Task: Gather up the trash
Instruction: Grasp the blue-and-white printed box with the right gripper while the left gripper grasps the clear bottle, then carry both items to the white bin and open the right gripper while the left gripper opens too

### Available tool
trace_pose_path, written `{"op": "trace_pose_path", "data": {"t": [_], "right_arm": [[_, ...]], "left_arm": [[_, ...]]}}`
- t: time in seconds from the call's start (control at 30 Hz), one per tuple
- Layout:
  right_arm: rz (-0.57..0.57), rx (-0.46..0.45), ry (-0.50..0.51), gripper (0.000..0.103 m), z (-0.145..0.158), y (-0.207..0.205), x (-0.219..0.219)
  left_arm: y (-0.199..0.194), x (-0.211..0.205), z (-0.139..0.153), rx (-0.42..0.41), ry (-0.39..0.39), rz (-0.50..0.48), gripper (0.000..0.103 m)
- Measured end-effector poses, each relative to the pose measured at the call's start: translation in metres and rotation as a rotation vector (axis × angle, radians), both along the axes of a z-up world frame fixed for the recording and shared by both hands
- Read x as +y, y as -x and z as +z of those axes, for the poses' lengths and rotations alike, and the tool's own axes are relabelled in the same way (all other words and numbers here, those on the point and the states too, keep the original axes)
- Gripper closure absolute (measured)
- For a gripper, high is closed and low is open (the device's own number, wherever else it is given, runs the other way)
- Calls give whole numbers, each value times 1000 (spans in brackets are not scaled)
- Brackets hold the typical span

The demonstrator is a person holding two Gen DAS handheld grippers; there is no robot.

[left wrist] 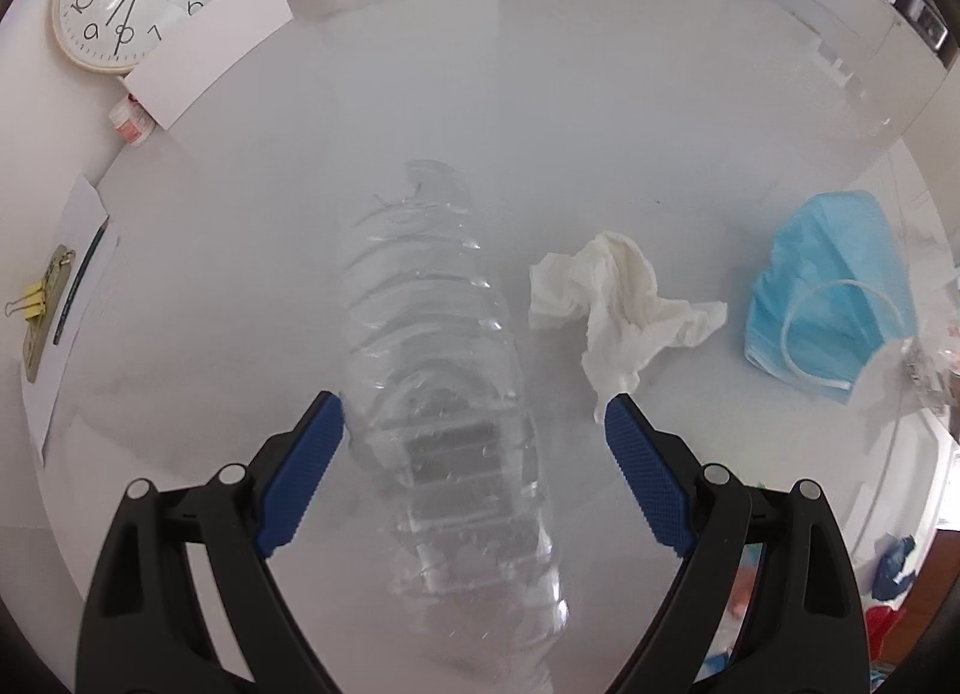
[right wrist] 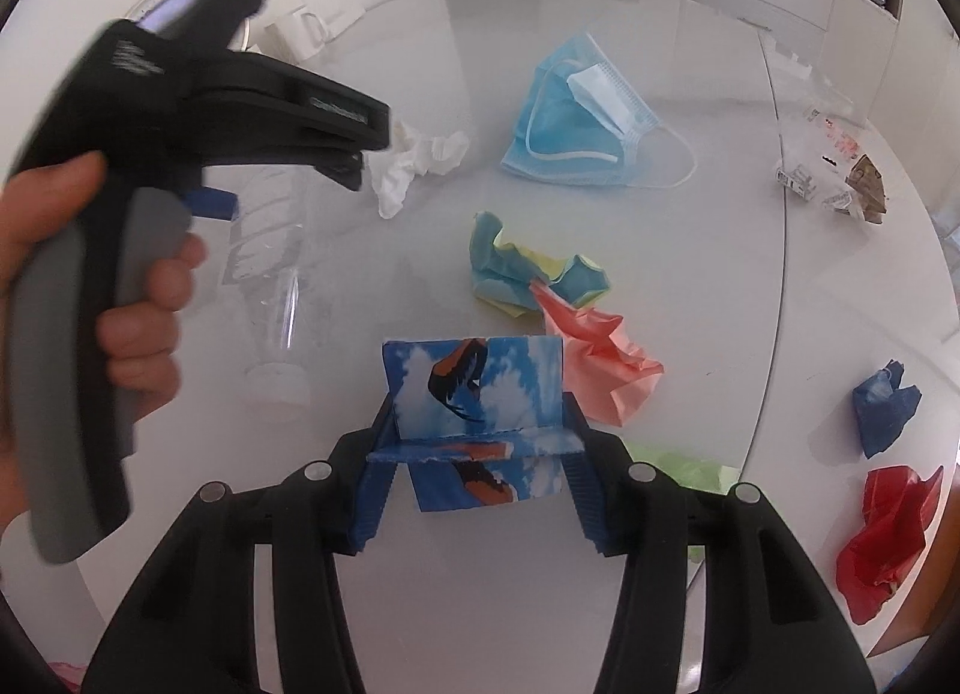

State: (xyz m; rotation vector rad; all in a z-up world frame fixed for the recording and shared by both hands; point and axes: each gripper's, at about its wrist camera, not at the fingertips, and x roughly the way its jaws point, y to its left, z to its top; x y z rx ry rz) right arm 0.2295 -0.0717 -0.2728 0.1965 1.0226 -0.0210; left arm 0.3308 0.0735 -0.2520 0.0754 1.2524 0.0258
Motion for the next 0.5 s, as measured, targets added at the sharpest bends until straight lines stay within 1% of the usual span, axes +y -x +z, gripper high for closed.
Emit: {"op": "trace_pose_path", "data": {"t": [0.03,0.1,0.13,0.17,0.23,0.37,0.43,0.5], "right_arm": [[0,0,-2,51,1,0,0],[0,0,-8,51,1,-2,-2],[0,0,-11,51,2,-3,-2],[0,-2,-15,51,2,-4,-2],[3,-5,-18,51,5,-4,-2],[14,-13,-20,51,10,-3,1],[16,-17,-21,51,11,-2,1],[18,-21,-24,51,13,0,1]], "left_arm": [[-1,0,-1,0,-1,1,18],[-3,3,-3,0,3,8,22],[-3,4,-3,2,4,11,29],[-4,6,-5,5,5,9,41],[-6,8,-5,3,14,1,41],[-3,15,-4,-1,7,-3,42],[7,13,3,-11,10,-6,42],[14,12,10,-33,-3,-29,42]]}}
